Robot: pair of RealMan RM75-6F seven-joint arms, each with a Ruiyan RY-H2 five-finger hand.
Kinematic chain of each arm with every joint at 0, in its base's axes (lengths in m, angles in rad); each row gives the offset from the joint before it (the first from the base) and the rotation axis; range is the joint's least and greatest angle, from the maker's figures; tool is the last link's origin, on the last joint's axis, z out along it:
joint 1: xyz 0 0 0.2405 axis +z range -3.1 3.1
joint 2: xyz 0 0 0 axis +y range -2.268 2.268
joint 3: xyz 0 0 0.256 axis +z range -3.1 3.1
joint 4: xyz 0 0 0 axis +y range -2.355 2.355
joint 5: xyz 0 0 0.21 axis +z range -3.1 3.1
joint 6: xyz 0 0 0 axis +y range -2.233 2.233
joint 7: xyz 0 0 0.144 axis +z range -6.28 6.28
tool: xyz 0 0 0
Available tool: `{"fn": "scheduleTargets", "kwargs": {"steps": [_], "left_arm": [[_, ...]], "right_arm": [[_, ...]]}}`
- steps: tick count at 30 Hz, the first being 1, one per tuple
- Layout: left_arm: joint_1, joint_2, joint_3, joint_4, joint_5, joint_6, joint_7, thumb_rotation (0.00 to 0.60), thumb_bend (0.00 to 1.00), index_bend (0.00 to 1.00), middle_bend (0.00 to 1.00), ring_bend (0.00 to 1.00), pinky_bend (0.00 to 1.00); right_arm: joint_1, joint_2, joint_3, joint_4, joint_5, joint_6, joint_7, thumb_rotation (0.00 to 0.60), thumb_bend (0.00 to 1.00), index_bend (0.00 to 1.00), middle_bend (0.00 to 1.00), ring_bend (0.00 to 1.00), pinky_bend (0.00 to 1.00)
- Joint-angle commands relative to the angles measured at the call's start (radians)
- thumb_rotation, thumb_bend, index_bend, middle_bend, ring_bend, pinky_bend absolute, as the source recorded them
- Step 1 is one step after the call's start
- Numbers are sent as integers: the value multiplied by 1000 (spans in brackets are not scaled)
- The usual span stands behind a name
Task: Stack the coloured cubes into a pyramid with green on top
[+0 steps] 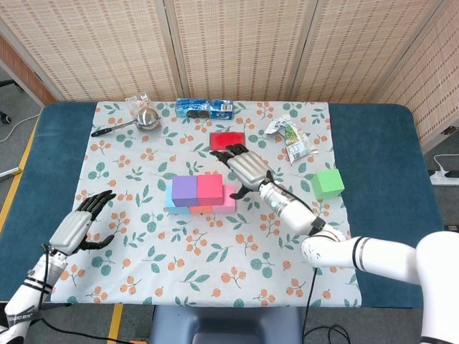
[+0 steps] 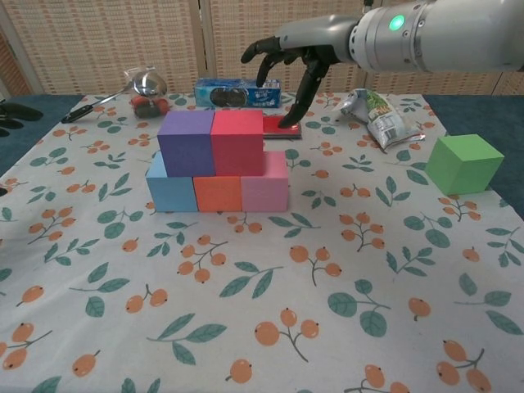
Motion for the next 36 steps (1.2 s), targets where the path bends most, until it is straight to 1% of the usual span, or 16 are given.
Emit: {"fn": "scheduleTargets", "kwargs": {"steps": [1, 4, 9, 12, 15, 20, 29, 36], "left_arm": [[-42, -12, -18, 9, -17, -48, 42, 600, 309, 53, 0, 0, 70], [-80, -30, -30, 18, -38, -98, 81, 600, 309, 53, 0, 0, 48], [-134, -75, -45, 61, -89, -170, 183, 600, 309, 51, 0, 0, 11], [-153, -96, -47, 75, -110, -191, 240, 600, 308, 31, 0, 0, 0], [-166, -109, -38, 77, -118, -203, 301, 600, 308, 4, 0, 0, 0], [-179, -131, -31, 75, -125, -200, 381, 600, 312, 0, 0, 0, 0], [-206, -159, -31, 64, -135, -208, 430, 600, 309, 0, 0, 0, 0], [-223, -170, -33, 64, -137, -218, 433, 600, 312, 0, 0, 0, 0]], "right_arm": [[-15, 8, 1, 16, -7, -5, 21, 600, 67, 0, 164, 0, 0], [-14, -17, 1, 61, -15, -22, 36, 600, 67, 0, 148, 0, 0], [-4, -70, 5, 143, -35, -53, 60, 600, 67, 0, 119, 0, 0], [0, -98, 13, 181, -47, -63, 78, 600, 67, 0, 89, 0, 0], [2, -121, 19, 215, -64, -76, 98, 600, 67, 0, 65, 0, 0], [5, -156, 32, 267, -85, -90, 127, 600, 67, 0, 42, 0, 0], [13, -207, 51, 325, -122, -106, 166, 600, 67, 0, 37, 0, 0], [11, -214, 53, 338, -133, -109, 172, 600, 67, 0, 38, 0, 0]]}}
